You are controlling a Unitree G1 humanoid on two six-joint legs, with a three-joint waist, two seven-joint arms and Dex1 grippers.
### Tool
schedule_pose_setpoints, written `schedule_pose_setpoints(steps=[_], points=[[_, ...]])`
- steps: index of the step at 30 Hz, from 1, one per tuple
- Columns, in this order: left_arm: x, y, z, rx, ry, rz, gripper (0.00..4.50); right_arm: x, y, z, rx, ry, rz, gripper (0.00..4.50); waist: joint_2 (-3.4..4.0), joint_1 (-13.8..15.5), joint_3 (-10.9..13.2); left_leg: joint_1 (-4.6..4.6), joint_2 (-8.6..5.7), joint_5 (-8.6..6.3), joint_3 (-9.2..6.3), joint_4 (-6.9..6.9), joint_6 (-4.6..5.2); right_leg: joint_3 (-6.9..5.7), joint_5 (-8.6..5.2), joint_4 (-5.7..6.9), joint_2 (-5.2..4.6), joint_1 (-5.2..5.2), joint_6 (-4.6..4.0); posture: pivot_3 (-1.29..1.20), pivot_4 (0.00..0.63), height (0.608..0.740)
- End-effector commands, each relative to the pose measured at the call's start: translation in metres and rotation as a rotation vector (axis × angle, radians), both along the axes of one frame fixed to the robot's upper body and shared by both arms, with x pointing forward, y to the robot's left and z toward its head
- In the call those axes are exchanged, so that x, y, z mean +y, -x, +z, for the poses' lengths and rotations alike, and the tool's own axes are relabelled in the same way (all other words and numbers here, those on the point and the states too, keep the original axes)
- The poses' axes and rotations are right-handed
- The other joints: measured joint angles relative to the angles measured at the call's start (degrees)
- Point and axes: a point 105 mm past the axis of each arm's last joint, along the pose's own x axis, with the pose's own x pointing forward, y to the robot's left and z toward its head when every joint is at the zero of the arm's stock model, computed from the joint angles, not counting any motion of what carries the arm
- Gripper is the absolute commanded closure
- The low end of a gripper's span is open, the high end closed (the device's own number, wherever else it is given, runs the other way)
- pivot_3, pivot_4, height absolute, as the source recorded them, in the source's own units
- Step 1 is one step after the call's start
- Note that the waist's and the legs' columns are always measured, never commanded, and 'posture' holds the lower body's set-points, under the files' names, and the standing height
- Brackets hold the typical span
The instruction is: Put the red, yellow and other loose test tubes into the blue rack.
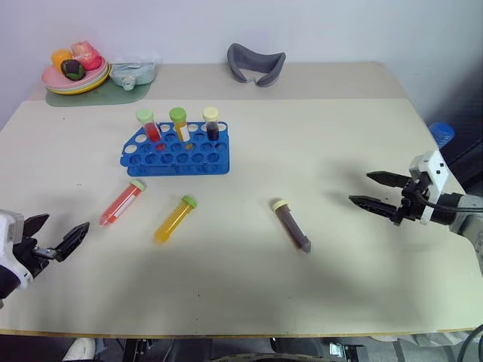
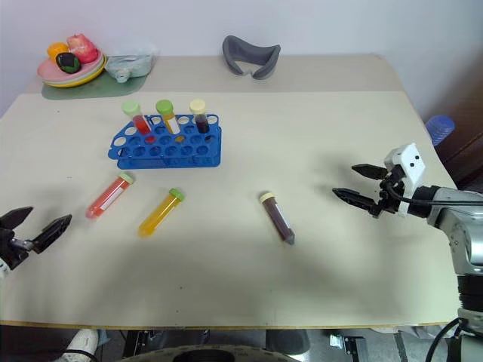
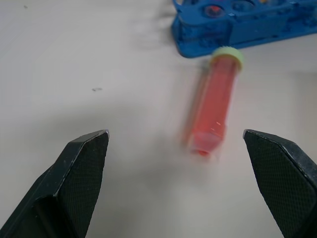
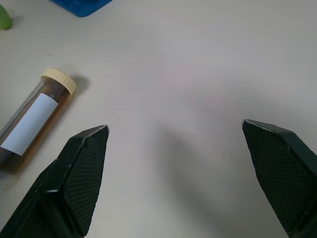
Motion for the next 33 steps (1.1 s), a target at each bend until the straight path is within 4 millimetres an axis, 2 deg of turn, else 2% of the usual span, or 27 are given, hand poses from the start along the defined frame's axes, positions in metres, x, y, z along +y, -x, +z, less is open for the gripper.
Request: schedule_pose_setpoints(steps=[1, 9, 14, 18, 23, 26, 29, 33], points=[[0.002, 0.003, 0.011, -0.038, -0.026, 0.017, 0.02, 0.005, -0.002, 0.01, -0.037, 0.017, 0.029, 0.12, 0.0, 0.01, 0.0, 0.0, 0.0, 0.0, 0.0, 0.01, 0.0, 0.0, 0.0, 0.01, 0.0, 0.0, 0.0, 0.0, 0.15, 0.74], [0.001, 0.002, 0.013, -0.058, -0.015, 0.021, 0.02, 0.015, -0.009, 0.013, -0.053, 0.03, 0.034, 0.12, 0.0, 0.0, 0.0, 0.0, 0.0, 0.0, 0.0, 0.04, 0.0, 0.0, 0.0, 0.05, 0.0, 0.0, 0.0, 0.0, 0.15, 0.74], [-0.021, -0.01, 0.02, -0.093, -0.001, -0.062, 0.02, 0.029, -0.009, 0.023, -0.06, 0.033, 0.039, 0.12, 0.01, 0.04, -0.01, 0.0, 0.0, 0.0, -0.01, 0.09, 0.0, 0.0, 0.0, 0.07, 0.0, 0.01, 0.0, 0.0, 0.15, 0.74], [-0.068, -0.03, 0.021, -0.11, 0.06, -0.26, 0.02, 0.059, -0.001, 0.044, -0.089, 0.041, 0.072, 0.12, 0.07, 0.1, -0.03, -0.01, -0.01, 0.0, -0.01, 0.21, 0.0, 0.01, 0.0, 0.18, 0.0, 0.01, 0.01, 0.0, 0.15, 0.74], [-0.102, -0.047, 0.02, -0.094, 0.086, -0.444, 0.02, 0.096, 0.021, 0.06, -0.057, 0.083, 0.101, 0.12, 0.04, 0.0, -0.02, -0.02, 0.0, 0.0, -0.05, 0.3, 0.01, 0.0, 0.0, 0.4, 0.04, -0.05, 0.0, 0.0, 0.15, 0.74], [-0.119, -0.055, 0.019, -0.09, 0.096, -0.528, 0.02, 0.113, 0.029, 0.052, 0.026, 0.181, 0.083, 0.12, 0.07, -0.07, -0.01, -0.02, -0.01, -0.01, -0.05, 0.39, 0.01, 0.01, 0.0, 0.5, 0.04, -0.08, 0.0, 0.0, 0.15, 0.74], [-0.133, -0.059, 0.018, -0.085, 0.093, -0.604, 0.02, 0.119, 0.016, 0.036, 0.195, 0.162, -0.055, 0.12, 0.01, -0.25, -0.04, -0.01, 0.0, -0.01, -0.07, 0.44, 0.02, 0.01, 0.0, 0.54, 0.07, -0.07, -0.01, 0.0, 0.15, 0.74], [-0.146, -0.059, 0.013, -0.064, 0.087, -0.686, 0.02, 0.136, 0.006, 0.021, 0.259, 0.107, -0.117, 0.12, 0.02, 0.14, -0.03, -0.12, -0.01, -0.02, -0.08, 0.47, 0.03, 0.01, 0.0, 0.57, 0.05, -0.16, -0.02, 0.0, 0.15, 0.74]])
